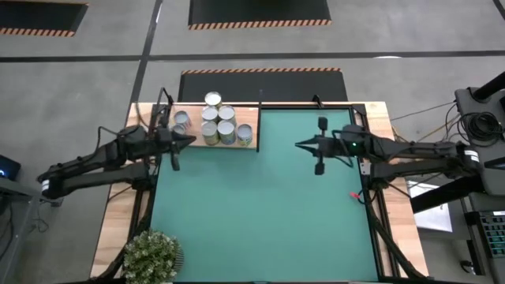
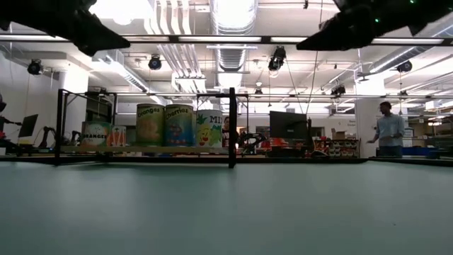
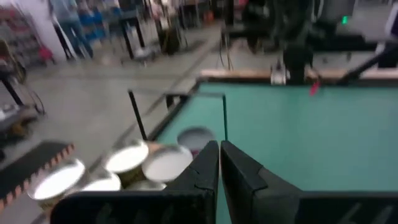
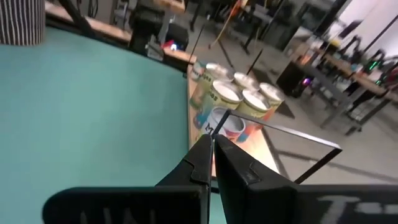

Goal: Pick and place cans onto a shelf
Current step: Return to Home Position

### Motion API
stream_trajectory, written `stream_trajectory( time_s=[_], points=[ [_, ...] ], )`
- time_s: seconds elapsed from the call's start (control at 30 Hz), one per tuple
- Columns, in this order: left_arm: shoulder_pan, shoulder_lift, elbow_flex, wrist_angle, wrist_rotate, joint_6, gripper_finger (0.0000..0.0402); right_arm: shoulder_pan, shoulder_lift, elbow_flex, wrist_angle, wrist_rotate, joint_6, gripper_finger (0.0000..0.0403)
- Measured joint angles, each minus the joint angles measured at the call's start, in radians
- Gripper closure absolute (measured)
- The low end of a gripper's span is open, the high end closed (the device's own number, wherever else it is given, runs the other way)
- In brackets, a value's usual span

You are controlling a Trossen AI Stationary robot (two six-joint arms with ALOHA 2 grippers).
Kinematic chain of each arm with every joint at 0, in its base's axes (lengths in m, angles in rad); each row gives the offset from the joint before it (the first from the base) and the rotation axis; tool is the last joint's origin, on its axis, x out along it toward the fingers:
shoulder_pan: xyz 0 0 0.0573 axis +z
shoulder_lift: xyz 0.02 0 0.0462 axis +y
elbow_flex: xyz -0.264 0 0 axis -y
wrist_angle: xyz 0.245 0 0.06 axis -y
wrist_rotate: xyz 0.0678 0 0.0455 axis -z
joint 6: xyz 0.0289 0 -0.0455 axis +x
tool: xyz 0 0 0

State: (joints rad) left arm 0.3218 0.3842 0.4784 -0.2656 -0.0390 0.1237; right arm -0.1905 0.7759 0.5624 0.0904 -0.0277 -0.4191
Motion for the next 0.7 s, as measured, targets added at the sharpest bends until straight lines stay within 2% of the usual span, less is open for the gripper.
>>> stream_trajectory(
  time_s=[0.23,0.7],
  points=[
    [0.0,-0.13,-0.08,0.055,0.0,-0.004,0.0402,0.0,-0.122,-0.15,0.129,-0.003,0.0,0.0394],
    [0.001,-0.299,-0.216,0.117,-0.001,-0.012,0.0402,0.0,-0.429,-0.327,0.133,0.001,0.057,0.0394]
  ],
)
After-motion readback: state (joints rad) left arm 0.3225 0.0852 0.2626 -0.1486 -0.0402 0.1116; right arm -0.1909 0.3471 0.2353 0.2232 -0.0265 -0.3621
